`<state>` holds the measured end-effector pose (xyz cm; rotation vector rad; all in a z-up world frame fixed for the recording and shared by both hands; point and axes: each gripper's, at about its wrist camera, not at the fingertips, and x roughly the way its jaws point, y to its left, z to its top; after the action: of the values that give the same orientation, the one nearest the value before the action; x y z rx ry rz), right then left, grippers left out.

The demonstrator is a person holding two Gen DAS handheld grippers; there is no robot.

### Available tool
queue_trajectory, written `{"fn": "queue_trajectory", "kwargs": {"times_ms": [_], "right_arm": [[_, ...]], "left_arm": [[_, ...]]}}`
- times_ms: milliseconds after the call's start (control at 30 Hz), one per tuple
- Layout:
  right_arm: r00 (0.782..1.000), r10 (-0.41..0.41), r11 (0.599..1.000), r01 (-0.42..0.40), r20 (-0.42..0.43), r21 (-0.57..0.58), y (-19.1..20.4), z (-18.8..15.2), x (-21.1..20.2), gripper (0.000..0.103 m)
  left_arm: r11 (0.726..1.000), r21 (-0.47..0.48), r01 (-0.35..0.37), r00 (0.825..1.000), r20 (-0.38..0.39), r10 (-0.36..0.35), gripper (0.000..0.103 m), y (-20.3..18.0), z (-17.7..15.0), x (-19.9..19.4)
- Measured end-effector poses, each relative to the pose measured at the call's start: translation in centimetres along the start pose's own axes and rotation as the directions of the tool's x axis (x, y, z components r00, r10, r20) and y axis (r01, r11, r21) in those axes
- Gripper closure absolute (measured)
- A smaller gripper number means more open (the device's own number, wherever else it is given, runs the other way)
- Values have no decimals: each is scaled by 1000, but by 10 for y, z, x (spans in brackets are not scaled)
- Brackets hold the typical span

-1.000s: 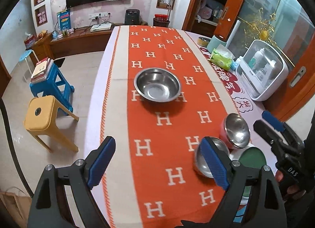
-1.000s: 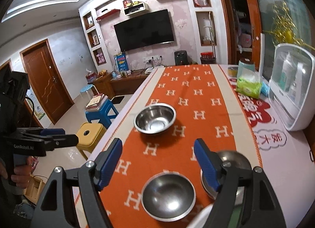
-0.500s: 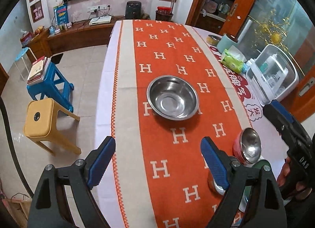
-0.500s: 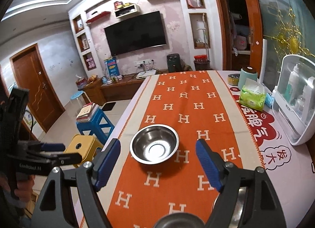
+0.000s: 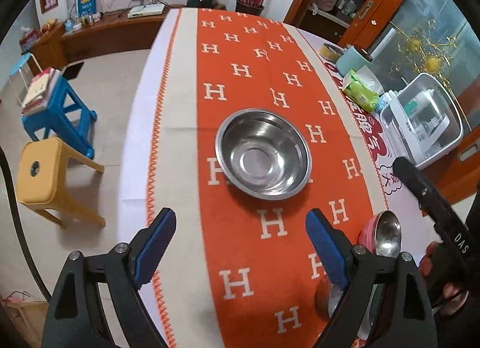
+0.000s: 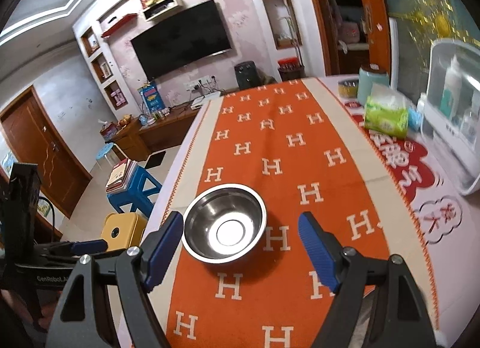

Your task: Organize plates and bowls

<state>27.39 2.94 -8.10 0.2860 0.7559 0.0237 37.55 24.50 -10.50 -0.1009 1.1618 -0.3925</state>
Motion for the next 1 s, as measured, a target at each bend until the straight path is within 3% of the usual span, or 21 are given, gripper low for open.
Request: {"fn": "queue_trajectory", "kwargs": {"times_ms": [367,633,833,1000], "right_arm": [[986,47,981,-16,-157,195,-26,-26,66,24],[976,88,977,-45,-201,209,-26,-35,101,24],[971,89,975,-39,-224,219,-27,-44,117,25],[963,107,969,-45,-246,244,-29,-50,125,46]], "left_arm": [[996,-46,71,997,-19,-72,16,8,15,68],[985,-135,111,991,-66,-120,16,29,17,106],[984,-137,118,988,-84,-130,21,29,17,124],[981,-152,125,986,-92,-140,33,30,17,135]]}}
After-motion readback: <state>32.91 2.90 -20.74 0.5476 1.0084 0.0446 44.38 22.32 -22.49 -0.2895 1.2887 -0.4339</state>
